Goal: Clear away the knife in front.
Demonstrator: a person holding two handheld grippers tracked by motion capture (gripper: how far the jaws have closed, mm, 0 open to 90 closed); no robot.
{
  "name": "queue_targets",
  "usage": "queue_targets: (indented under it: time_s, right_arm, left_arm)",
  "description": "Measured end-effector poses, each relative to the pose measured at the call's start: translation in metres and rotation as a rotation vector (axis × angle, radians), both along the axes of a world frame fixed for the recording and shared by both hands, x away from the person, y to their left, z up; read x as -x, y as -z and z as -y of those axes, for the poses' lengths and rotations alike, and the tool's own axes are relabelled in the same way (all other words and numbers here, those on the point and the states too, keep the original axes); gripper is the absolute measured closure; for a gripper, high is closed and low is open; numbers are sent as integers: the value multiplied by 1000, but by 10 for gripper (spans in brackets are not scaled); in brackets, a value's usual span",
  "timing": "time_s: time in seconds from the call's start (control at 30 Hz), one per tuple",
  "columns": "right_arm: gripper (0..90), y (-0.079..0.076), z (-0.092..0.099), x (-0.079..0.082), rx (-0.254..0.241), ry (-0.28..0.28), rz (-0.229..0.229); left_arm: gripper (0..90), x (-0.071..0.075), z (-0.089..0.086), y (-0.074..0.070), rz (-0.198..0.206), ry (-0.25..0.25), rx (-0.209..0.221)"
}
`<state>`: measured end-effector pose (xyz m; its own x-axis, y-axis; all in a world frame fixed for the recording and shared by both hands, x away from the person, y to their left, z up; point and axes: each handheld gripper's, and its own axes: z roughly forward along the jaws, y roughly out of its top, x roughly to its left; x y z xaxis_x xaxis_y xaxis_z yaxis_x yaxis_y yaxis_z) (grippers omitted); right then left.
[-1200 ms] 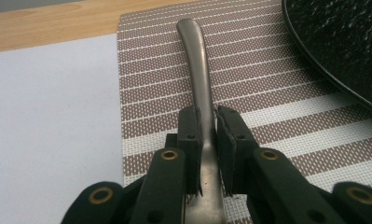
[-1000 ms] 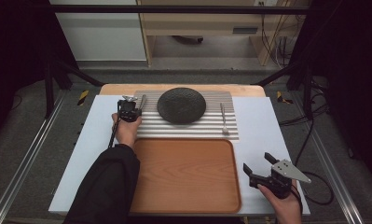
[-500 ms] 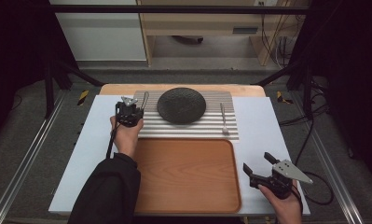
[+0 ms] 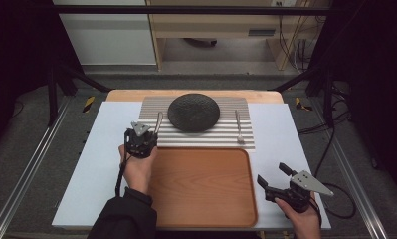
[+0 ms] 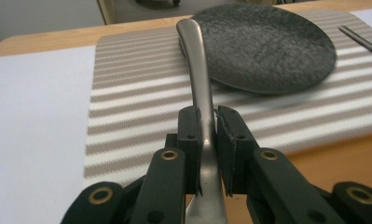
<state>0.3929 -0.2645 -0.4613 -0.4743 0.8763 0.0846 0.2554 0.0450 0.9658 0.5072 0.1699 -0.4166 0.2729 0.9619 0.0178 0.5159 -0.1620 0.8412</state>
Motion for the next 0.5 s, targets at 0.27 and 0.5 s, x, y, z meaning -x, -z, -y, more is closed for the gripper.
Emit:
queue_targets:
  time_s: [0.27,0.5]
  right_arm:
    - [76,-2,-3,6,19,-37,15]
    - [76,-4,-6,9,23,-45,20]
  left_arm:
    - [799,45,15,17,-23,-36,28]
    - [799,70,9,25,-49,-57,34]
